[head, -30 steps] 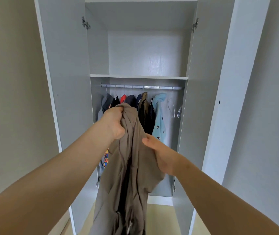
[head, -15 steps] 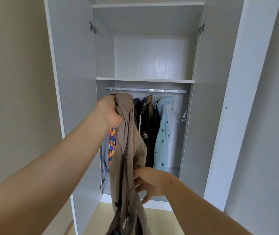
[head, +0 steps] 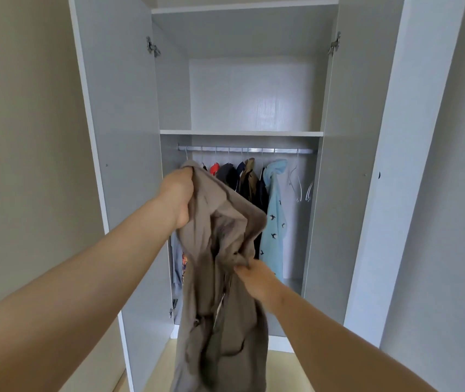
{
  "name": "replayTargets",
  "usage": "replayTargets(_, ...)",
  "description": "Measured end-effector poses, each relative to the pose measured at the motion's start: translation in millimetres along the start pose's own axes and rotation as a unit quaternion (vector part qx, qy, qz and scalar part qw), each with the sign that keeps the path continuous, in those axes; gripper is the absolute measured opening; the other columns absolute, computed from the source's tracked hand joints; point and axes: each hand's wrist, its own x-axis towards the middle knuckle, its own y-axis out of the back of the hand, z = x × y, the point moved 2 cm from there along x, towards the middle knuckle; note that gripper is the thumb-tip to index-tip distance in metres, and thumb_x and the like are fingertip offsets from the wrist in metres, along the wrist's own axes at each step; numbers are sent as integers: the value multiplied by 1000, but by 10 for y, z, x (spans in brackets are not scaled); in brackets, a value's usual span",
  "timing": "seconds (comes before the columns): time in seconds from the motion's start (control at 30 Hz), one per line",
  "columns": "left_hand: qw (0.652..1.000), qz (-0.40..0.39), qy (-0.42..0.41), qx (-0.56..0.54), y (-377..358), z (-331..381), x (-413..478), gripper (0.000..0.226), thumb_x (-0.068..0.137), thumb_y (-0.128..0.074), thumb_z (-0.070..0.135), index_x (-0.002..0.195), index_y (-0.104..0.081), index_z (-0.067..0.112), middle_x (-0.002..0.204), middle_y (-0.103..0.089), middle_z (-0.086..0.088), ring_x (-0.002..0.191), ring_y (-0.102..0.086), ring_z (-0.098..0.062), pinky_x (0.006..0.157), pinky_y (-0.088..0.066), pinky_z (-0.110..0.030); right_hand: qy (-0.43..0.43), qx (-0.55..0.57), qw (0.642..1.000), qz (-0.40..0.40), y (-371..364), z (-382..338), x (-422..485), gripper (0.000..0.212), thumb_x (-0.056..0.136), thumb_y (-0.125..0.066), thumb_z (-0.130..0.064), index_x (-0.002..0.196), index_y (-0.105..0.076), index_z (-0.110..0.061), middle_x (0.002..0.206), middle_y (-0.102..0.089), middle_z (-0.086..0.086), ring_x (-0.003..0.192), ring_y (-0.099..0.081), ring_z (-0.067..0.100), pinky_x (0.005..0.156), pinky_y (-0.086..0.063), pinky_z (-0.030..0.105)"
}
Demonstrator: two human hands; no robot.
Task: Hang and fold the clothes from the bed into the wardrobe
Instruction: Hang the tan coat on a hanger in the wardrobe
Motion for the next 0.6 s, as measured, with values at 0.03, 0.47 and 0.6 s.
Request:
replayTargets(0.03,999,4,-17,50,21,-72,43,36,99,-36,30,124,-54,12,107,-61,-10,84,-56,-21,69,-45,-29,-1,61,998,23,65,-62,29,32,98,-41,-27,118,-56,-7,99,-57,4,83,-51,15,68,-40,26)
replayTargets(0.47,584,-183,-182,769,128,-923,247,28,77,-66,35,97,-54,19,90,-59,1,87,-57,-21,71,-42,-27,43,255,959,121,947,-235,162,21,98,-43,-32,84,-59,-32,100,-65,2,100,-60,22,95,-47,37)
replayTargets(0.6,799,-146,-46,582,29,-978,345,13,92,-52,25,90,-57,13,82,-57,-3,79,-55,-20,72,-45,-26,23,229,966,118,1098,-3,147,21,98,-44,-34,83,-58,-33,96,-64,1,96,-60,20,95,-48,37)
